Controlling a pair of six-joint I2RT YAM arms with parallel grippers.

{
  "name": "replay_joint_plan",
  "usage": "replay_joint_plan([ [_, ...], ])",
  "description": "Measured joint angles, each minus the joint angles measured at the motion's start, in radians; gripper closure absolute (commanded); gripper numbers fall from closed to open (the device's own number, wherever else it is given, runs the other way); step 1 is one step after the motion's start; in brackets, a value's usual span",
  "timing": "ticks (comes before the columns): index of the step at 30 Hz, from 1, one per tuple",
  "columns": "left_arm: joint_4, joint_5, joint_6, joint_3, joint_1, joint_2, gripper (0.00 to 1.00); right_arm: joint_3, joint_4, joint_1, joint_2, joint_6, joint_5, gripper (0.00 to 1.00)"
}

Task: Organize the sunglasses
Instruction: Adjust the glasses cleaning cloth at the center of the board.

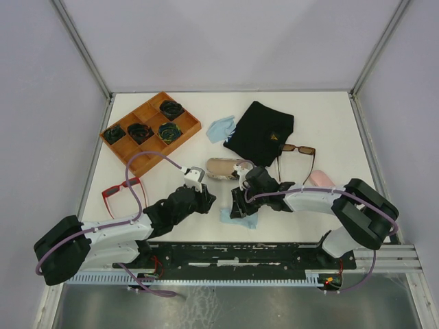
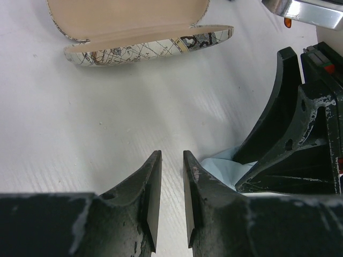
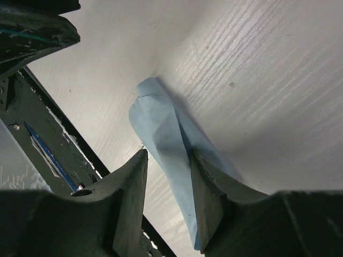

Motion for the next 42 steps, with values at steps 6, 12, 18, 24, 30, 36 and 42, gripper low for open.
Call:
replay_joint_plan([
  [6,0.000,0.000,0.000,-0.001,0.000,0.000,0.70,0.000,0.018,0.000,0.008,0.000,-0.035,0.55],
  [12,0.001,0.000,-0.001,-0.002,0.000,0.001,0.70,0.000,0.030,0.000,0.008,0.000,-0.068,0.55],
  [18,0.002,0.000,-0.002,-0.008,0.000,0.001,0.70,0.000,0.039,0.000,0.008,0.001,-0.105,0.56],
  [24,0.002,0.000,-0.013,-0.013,0.000,0.001,0.70,0.000,0.053,0.000,0.012,0.001,-0.154,0.58],
  [30,0.002,0.000,-0.013,-0.015,0.000,0.001,0.70,0.000,0.057,0.000,0.035,0.001,-0.213,0.59],
  [36,0.002,0.000,-0.013,-0.015,0.002,0.001,0.70,0.000,0.060,0.002,0.033,0.001,-0.249,0.57],
  [42,0.007,0.003,-0.013,-0.015,0.006,0.017,0.70,0.000,0.058,0.002,0.012,0.002,-0.276,0.57],
])
